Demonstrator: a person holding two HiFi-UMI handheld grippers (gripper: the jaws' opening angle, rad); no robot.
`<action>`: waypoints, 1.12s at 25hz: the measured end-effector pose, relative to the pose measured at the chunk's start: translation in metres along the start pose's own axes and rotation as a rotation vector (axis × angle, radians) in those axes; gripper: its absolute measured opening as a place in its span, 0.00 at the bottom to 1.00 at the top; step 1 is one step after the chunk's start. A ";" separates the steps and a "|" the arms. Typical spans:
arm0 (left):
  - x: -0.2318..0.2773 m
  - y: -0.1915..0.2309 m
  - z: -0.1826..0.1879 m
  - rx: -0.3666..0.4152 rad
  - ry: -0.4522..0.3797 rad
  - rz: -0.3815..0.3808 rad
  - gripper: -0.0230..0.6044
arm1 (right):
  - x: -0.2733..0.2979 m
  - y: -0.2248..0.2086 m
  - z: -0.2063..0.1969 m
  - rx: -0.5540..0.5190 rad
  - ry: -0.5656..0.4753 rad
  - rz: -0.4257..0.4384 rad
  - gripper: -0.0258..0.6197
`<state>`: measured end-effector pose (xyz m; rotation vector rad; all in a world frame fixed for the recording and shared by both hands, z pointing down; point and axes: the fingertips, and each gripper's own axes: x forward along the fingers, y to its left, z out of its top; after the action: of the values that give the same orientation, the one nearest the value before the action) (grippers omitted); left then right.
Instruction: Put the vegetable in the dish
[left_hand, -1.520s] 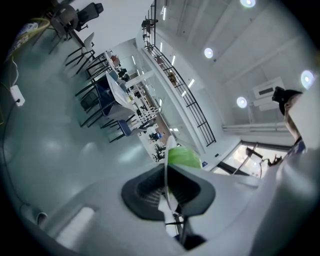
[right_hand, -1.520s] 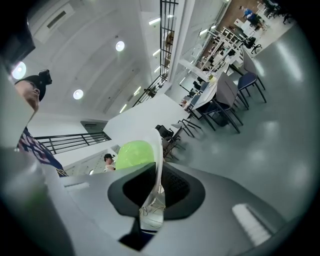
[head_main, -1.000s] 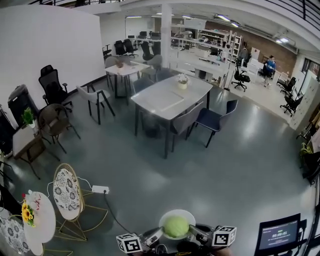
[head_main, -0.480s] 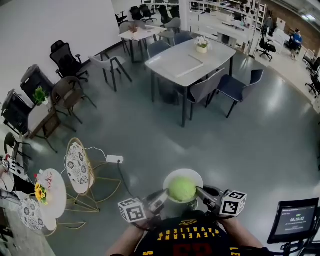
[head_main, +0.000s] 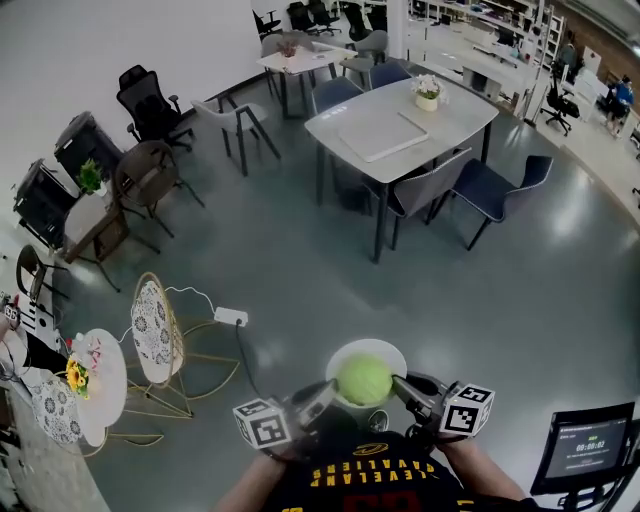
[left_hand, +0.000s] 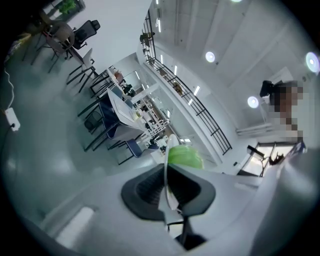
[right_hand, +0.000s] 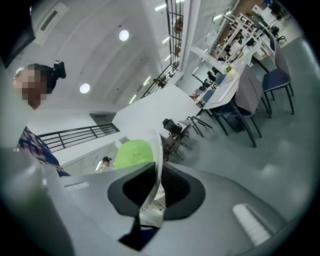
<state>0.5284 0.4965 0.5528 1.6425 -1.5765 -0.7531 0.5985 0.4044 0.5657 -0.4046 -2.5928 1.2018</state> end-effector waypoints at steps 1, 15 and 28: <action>0.000 0.005 0.006 0.001 -0.005 0.006 0.07 | 0.007 -0.002 0.003 0.004 0.006 0.005 0.09; 0.006 0.132 0.170 -0.037 0.010 -0.016 0.07 | 0.190 -0.050 0.083 0.021 0.021 -0.047 0.09; 0.004 0.226 0.287 -0.101 0.051 -0.032 0.07 | 0.325 -0.076 0.133 0.038 0.070 -0.117 0.10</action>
<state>0.1650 0.4658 0.5773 1.6046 -1.4567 -0.7885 0.2408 0.3786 0.5779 -0.2780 -2.4934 1.1739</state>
